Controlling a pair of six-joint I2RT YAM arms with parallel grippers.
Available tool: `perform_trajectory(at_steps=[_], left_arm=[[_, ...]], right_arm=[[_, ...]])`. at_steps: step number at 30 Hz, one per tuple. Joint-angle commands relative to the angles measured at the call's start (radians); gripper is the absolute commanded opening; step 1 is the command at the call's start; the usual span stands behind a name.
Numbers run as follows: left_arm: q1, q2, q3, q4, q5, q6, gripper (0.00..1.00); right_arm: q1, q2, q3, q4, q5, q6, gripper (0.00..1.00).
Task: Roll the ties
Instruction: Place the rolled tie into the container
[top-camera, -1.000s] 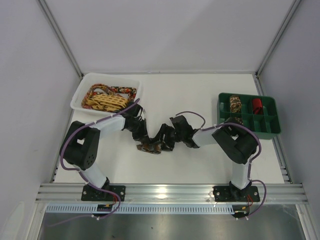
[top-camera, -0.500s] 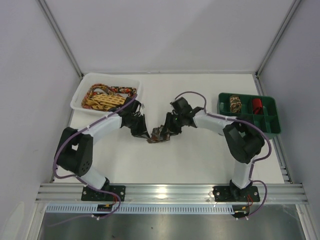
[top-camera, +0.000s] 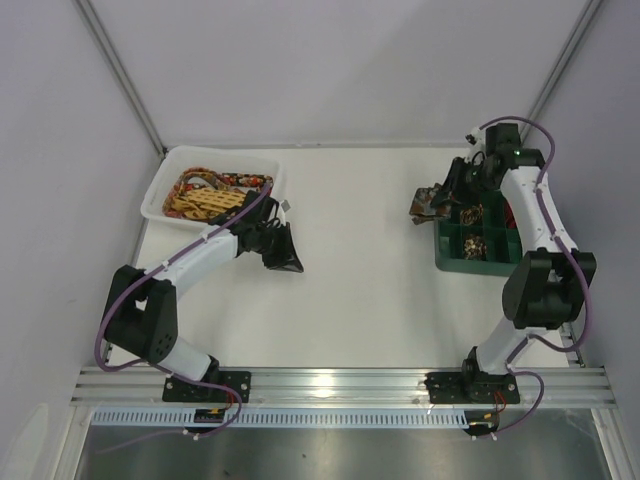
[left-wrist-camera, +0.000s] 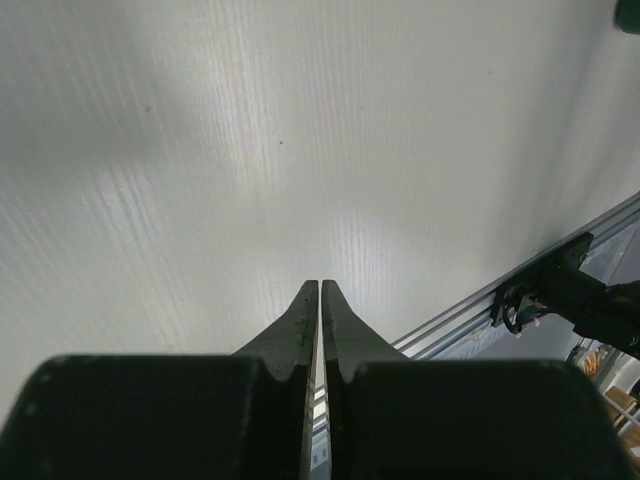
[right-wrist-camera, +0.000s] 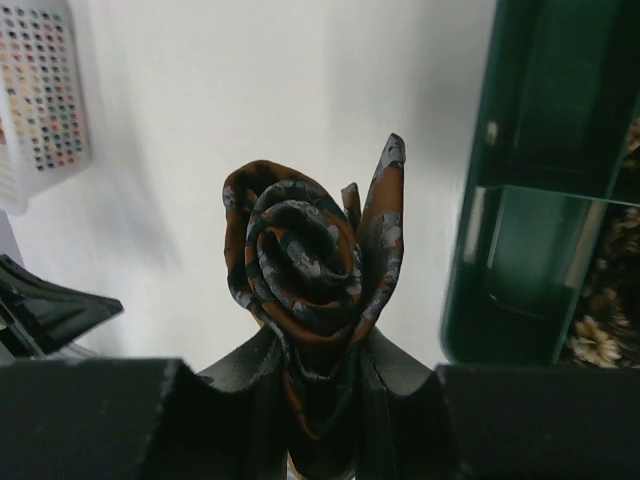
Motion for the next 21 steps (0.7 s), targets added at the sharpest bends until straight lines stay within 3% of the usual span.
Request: perform_trajectory(at_steps=[1, 10, 21], left_arm=[[-0.006, -0.004, -0.003, 0.022, 0.035, 0.026, 0.07], [-0.007, 0.027, 0.004, 0.028, 0.047, 0.031, 0.07], [-0.007, 0.045, 0.011, 0.022, 0.049, 0.039, 0.06]], right_arm=[[-0.035, 0.076, 0.1, -0.258, -0.078, -0.148, 0.0], [-0.123, 0.084, 0.053, -0.35, -0.078, -0.202, 0.0], [-0.115, 0.098, 0.061, -0.3, 0.125, -0.192, 0.0]])
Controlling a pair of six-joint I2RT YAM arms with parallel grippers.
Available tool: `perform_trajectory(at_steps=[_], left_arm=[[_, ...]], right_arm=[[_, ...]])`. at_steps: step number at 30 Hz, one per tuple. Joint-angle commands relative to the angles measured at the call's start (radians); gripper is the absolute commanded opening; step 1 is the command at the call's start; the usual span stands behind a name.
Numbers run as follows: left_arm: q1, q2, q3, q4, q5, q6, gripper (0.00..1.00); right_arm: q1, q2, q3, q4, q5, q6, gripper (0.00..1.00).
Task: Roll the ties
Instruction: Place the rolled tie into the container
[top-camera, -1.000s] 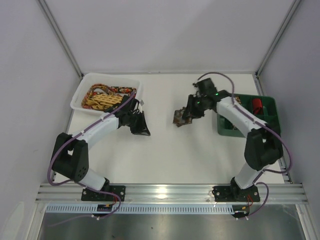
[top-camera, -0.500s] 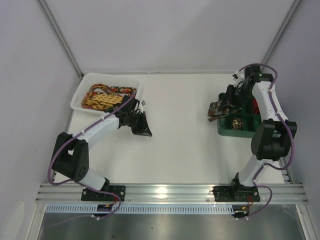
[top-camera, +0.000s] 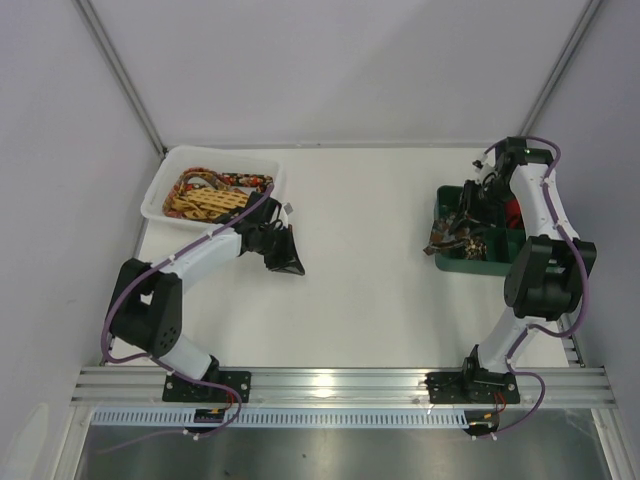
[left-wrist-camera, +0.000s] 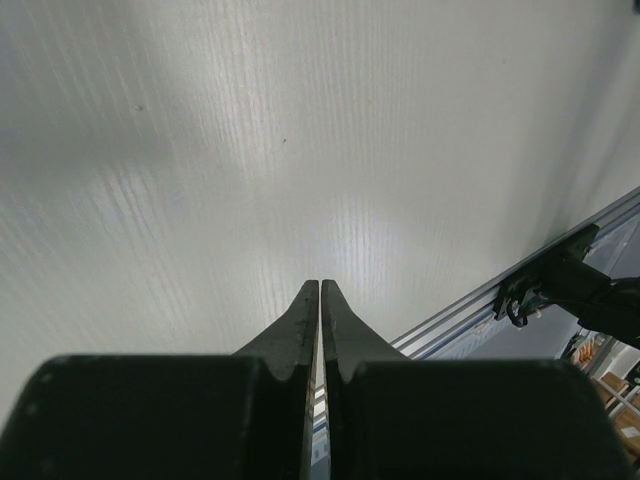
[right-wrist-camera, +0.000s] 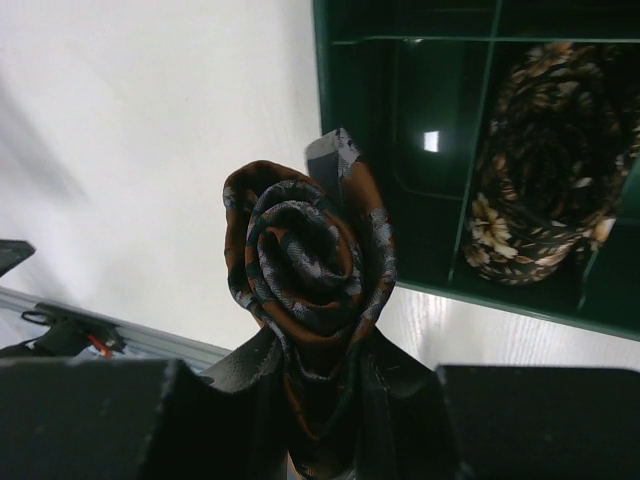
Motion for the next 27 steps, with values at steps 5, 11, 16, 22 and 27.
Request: perform_trajectory(at_steps=[5, 11, 16, 22, 27], left_arm=[[-0.006, 0.007, 0.014, 0.015, 0.019, 0.028, 0.06], [-0.006, 0.013, 0.011, 0.02, 0.02, 0.02, 0.06], [-0.006, 0.01, 0.009, 0.018, 0.012, 0.019, 0.06], [-0.006, 0.008, -0.006, 0.029, 0.011, 0.008, 0.06], [-0.006, 0.005, -0.015, 0.037, 0.009, 0.0, 0.06]], right_arm=[[0.015, 0.021, 0.016, 0.034, 0.153, -0.018, 0.0], [0.041, 0.059, 0.034, 0.034, 0.201, -0.022, 0.0], [0.061, 0.093, 0.036, 0.041, 0.253, -0.022, 0.0], [0.092, 0.144, 0.056, 0.042, 0.308, -0.016, 0.0], [0.119, 0.191, 0.099, 0.019, 0.36, -0.007, 0.0]])
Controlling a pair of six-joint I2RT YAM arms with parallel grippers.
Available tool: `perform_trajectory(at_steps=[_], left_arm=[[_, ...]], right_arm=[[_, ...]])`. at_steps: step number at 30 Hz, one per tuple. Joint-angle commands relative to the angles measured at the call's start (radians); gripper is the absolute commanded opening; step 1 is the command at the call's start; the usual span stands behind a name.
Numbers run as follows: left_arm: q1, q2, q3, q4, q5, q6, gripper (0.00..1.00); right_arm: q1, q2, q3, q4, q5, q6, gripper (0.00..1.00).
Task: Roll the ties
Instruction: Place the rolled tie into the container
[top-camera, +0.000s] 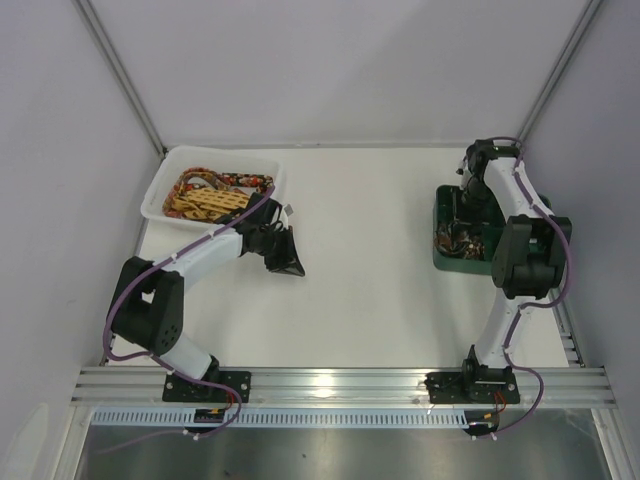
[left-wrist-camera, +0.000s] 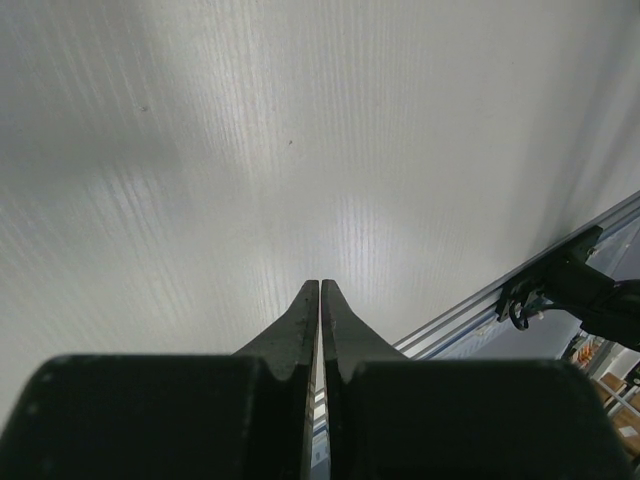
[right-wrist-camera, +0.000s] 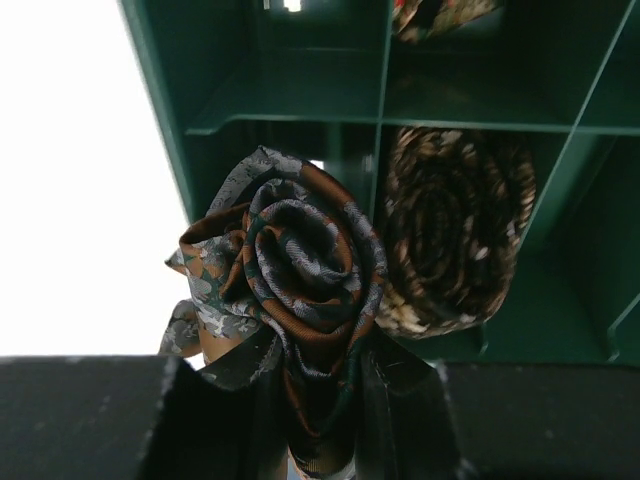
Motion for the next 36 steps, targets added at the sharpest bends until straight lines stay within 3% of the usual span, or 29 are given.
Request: perform_trajectory(at_steps=[1, 12, 18, 34, 36], left_arm=[[-0.006, -0.008, -0.011, 0.026, 0.009, 0.002, 0.06], [-0.006, -0.016, -0.02, 0.035, 0.007, -0.008, 0.06], [-0.006, -0.01, -0.019, 0.041, 0.007, -0.015, 0.06], [-0.009, -0.03, -0.033, 0.038, 0.002, -0.018, 0.06], [-0.008, -0.033, -0.033, 0.035, 0.002, -0.016, 0.05]], right_arm=[[0.03, 0.047, 0.049, -0.011, 0.063, -0.002, 0.0], [0.1, 0.11, 0.098, -0.049, 0.162, 0.047, 0.0], [0.156, 0.148, 0.14, -0.103, 0.18, 0.156, 0.0], [0.177, 0.11, -0.127, 0.156, 0.266, 0.374, 0.0], [0.177, 0.114, -0.122, 0.155, 0.284, 0.379, 0.05]])
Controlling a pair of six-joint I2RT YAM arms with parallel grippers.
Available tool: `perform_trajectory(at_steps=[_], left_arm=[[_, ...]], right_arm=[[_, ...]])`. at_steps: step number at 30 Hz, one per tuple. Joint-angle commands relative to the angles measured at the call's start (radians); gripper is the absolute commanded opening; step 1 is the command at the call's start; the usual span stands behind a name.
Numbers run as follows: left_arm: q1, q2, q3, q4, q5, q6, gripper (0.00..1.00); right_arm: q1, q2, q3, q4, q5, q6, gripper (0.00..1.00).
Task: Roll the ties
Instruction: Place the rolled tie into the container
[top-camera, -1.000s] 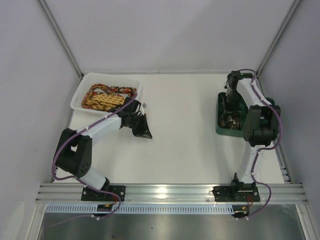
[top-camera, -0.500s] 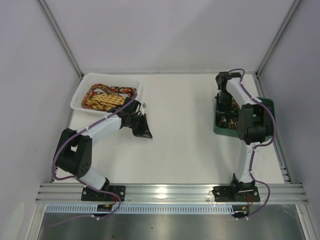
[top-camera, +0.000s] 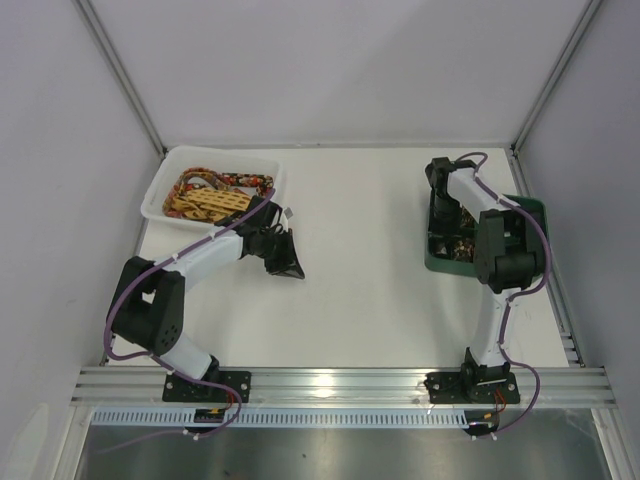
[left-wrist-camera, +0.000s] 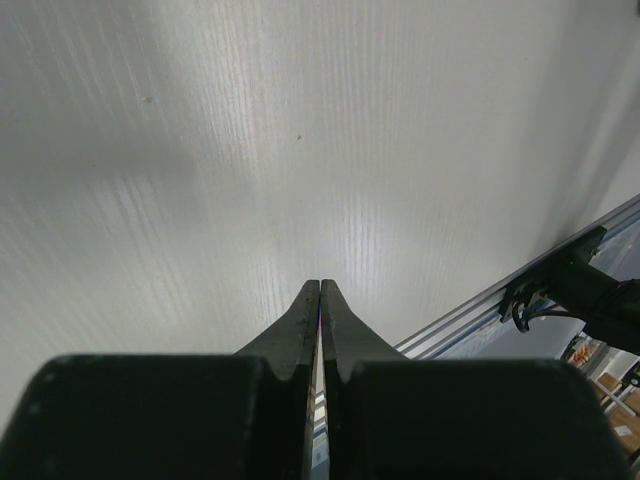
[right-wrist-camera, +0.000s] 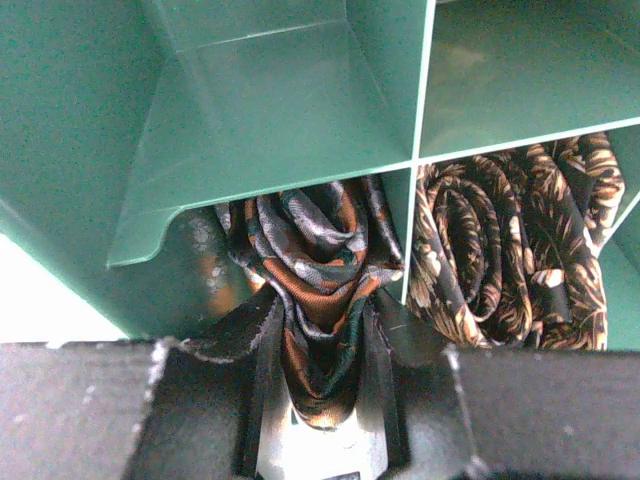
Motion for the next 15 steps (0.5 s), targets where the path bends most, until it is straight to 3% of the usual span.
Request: perform_trajectory(at_steps=[1, 8, 15], left_arm=[[-0.006, -0.034, -0.001, 0.011, 0.001, -0.006, 0.05], [-0.006, -0.034, -0.011, 0.017, 0.001, -0.006, 0.06], [-0.006, -0.031, 0.0, 0.012, 0.003, -0.003, 0.06]], right_arm=[[0.001, 0.012, -0.031, 0.067, 0.041, 0.048, 0.1], [-0.002, -0.031, 0.0, 0.018, -0.002, 0.023, 0.41], [0.001, -0.06, 0.006, -0.006, -0.014, 0.006, 0.57]])
